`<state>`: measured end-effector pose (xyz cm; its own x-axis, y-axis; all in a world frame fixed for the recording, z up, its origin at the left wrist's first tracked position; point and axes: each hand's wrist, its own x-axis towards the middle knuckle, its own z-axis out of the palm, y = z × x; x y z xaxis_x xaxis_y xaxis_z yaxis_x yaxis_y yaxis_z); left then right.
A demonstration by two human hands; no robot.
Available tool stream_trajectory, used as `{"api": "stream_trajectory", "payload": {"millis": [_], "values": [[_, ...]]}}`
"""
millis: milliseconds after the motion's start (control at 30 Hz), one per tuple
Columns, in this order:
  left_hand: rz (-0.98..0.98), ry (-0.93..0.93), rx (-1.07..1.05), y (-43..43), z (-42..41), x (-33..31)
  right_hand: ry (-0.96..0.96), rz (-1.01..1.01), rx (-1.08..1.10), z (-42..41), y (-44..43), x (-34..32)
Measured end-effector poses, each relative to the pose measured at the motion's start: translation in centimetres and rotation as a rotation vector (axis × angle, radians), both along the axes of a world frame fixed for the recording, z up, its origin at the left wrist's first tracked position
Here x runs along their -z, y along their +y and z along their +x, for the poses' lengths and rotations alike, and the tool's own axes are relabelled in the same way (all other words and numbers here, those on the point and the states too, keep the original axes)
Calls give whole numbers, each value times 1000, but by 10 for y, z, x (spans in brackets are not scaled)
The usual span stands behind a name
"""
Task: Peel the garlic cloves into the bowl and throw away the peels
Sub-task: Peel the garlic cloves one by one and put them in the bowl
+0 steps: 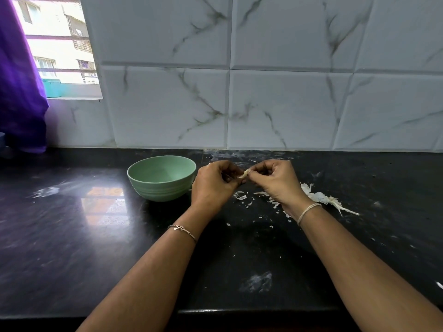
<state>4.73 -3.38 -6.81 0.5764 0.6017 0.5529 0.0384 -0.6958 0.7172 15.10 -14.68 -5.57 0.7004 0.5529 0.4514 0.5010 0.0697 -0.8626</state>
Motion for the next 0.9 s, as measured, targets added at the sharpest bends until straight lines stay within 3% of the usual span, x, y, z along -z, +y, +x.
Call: {"api": "stream_trajectory", "payload": {"millis": [667,800,900], "values": [[-6,34,26,0,2,3,-21,2,14,-3,3,1],[-103,-30,62,2,6,2,-1,5,32,-2,4,3],[-309,-121,168,1,6,-2,-43,-47,119,2,4,4]]}}
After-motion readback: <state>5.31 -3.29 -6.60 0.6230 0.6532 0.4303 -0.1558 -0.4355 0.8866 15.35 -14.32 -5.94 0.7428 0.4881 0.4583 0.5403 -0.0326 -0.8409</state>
